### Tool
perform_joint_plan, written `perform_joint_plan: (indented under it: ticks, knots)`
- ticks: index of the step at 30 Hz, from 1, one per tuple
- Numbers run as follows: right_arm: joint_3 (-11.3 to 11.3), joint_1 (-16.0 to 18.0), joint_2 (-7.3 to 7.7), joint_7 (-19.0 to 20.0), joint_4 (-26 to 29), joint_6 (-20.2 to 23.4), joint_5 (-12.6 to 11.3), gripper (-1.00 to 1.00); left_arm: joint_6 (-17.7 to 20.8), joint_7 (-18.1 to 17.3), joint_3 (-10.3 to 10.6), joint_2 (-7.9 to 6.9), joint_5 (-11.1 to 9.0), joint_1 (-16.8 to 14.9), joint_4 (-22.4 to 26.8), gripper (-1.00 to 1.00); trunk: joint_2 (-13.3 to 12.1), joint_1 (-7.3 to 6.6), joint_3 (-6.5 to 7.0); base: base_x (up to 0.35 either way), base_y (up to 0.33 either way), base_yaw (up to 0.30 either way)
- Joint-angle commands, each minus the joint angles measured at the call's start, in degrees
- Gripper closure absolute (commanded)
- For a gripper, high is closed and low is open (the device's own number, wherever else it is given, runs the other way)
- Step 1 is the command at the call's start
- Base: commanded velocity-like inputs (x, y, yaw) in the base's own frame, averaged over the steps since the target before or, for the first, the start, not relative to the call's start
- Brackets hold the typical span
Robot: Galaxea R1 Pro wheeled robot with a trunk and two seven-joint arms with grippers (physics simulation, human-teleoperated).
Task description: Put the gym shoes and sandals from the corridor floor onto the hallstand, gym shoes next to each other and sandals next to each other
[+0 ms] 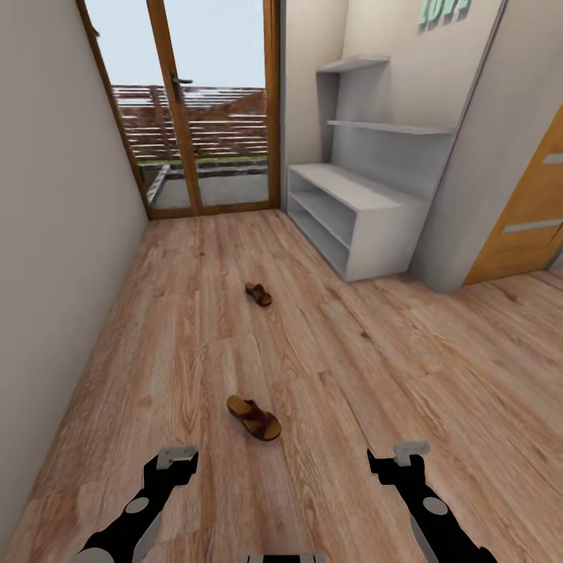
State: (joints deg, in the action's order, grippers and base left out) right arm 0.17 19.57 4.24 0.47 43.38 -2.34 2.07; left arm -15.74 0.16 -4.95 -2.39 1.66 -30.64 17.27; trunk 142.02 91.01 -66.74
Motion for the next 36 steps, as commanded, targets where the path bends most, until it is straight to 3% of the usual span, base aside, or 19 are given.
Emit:
perform_joint_plan:
  ticks: [1, 15, 19, 22, 36]
  knots:
    - [0.01, 0.03, 0.01, 0.05, -0.05, -0.18, 0.21, -1.0, -0.21, 0.02, -0.23, 0.02, 0.18, -0.03, -0.05, -1.0, 0.01, 0.01, -0.04, 0.192, -0.227, 0.0]
    - [0.01, 0.03, 0.07, 0.06, -0.05, -0.21, 0.21, -1.0, -0.33, 0.06, -0.23, 0.02, 0.18, -0.03, -0.04, -1.0, 0.01, 0.01, -0.04, 0.181, -0.231, 0.0]
    - [-0.52, 0.03, 0.36, -0.37, -0.34, -0.76, 0.19, -1.0, -1.63, 0.15, -0.42, -0.09, -0.49, 1.27, 0.99, -1.0, 0.01, 0.01, -0.04, 0.0, 0.0, 0.0]
    - [-0.52, 0.03, -0.33, -0.38, 0.01, -0.4, 0.21, -1.0, -2.33, 0.07, -0.33, -0.03, -0.53, 1.14, 1.1, -1.0, 0.01, 0.01, -0.04, 0.038, 0.041, 0.0]
    - [-0.44, 0.03, -0.15, -0.21, 0.38, -0.18, 0.13, -1.0, -2.6, 0.02, -0.32, -0.06, -0.61, 0.94, 2.22, -1.0, 0.01, 0.01, -0.04, 0.14, 0.243, -0.054]
